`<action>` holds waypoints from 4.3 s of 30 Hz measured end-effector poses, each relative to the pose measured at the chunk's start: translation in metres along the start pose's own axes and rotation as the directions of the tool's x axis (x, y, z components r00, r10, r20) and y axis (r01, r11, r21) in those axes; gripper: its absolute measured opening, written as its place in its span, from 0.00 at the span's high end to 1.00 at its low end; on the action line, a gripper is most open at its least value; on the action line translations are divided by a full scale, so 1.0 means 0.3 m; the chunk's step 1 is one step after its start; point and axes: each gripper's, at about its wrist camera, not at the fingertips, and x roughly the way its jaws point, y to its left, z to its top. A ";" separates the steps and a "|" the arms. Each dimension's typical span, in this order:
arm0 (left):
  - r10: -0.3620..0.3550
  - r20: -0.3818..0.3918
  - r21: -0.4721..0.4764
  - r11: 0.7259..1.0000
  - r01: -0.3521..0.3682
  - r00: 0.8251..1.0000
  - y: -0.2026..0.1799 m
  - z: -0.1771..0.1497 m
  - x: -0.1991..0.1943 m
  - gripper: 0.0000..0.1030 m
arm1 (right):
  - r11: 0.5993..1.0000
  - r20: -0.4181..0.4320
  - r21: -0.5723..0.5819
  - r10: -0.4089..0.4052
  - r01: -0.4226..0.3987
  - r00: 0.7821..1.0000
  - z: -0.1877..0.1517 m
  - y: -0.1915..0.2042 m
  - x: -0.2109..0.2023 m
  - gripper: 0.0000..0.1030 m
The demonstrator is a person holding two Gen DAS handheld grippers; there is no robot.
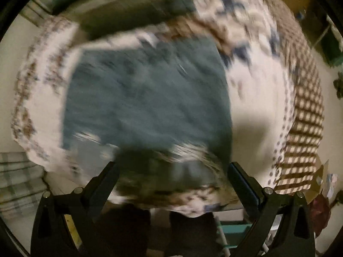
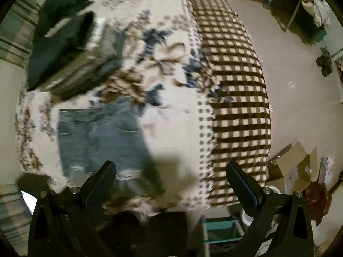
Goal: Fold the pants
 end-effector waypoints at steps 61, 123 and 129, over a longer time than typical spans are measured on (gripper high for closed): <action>-0.188 0.245 -0.590 0.750 0.300 0.951 1.309 -0.152 0.141 0.95 | 0.818 -0.093 -0.576 -0.075 0.008 0.993 0.015 1.898 0.683 0.91; -0.182 0.582 -0.750 -0.496 0.437 0.792 0.989 -0.456 0.368 0.75 | 0.751 -0.255 -0.472 0.384 -0.461 0.887 0.115 1.265 0.768 0.63; -0.174 0.604 -0.784 -0.303 0.541 0.778 1.080 -0.557 0.305 0.75 | 0.763 -0.281 -0.418 0.409 -0.494 0.868 0.035 1.174 0.699 0.65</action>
